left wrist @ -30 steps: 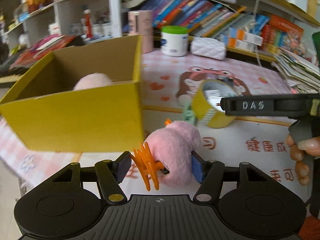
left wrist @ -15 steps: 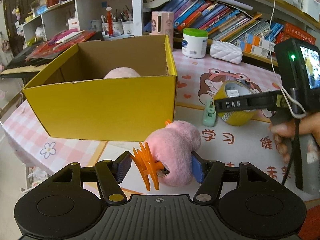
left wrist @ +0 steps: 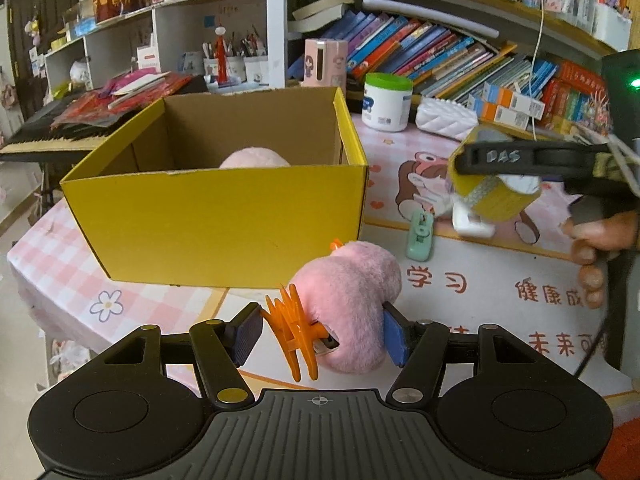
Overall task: Organize objects
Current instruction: 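Grasp and lift the yellow tape roll with the right tool while the left tool holds the plush, then carry the tape roll with the right tool while the left tool carries the plush to the yellow box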
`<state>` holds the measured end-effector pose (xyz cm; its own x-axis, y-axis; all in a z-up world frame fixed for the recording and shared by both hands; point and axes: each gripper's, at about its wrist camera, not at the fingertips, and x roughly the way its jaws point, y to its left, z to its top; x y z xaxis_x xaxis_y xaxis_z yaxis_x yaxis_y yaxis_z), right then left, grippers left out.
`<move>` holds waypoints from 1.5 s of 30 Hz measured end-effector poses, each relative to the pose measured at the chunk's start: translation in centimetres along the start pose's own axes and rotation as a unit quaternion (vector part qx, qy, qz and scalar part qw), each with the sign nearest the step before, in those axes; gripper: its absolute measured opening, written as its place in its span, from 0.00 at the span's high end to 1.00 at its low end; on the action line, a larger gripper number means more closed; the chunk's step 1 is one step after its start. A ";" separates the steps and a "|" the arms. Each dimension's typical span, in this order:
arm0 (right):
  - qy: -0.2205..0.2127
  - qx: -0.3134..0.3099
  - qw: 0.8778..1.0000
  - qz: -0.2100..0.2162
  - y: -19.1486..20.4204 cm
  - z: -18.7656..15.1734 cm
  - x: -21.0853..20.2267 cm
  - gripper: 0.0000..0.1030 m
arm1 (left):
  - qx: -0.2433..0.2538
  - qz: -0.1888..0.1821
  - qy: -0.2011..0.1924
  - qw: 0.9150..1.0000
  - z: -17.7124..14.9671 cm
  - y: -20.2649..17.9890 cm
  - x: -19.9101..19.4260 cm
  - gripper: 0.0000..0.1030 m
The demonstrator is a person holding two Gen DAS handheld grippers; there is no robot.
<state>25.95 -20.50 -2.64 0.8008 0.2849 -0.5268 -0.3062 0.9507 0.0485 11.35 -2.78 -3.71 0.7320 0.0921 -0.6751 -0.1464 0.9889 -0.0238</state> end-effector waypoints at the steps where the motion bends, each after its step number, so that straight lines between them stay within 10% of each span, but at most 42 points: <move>1: -0.010 0.001 1.000 -0.005 0.1 0.2 -0.8 0.12 | 0.000 -0.004 -0.004 1.000 0.1 0.2 -0.2 0.39; 13: 0.013 0.020 0.998 -0.052 3.6 -2.0 -8.3 0.12 | 0.004 -0.046 -0.031 0.998 -0.3 3.2 -2.2 0.39; 23: 0.093 -0.006 0.996 -0.013 11.4 -5.6 -11.1 0.12 | -0.015 -0.048 -0.029 0.998 -2.3 8.1 -5.0 0.39; 45: 0.117 -0.045 0.991 0.043 23.5 -10.0 -14.3 0.12 | -0.037 -0.009 -0.048 0.998 -6.8 17.9 -11.2 0.40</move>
<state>2.09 -3.43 -2.46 0.6318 0.3181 -0.7068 -0.4209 0.9065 0.0318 -3.96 13.08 -1.59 0.7950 0.0893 -0.6000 -0.1794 0.9795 -0.0919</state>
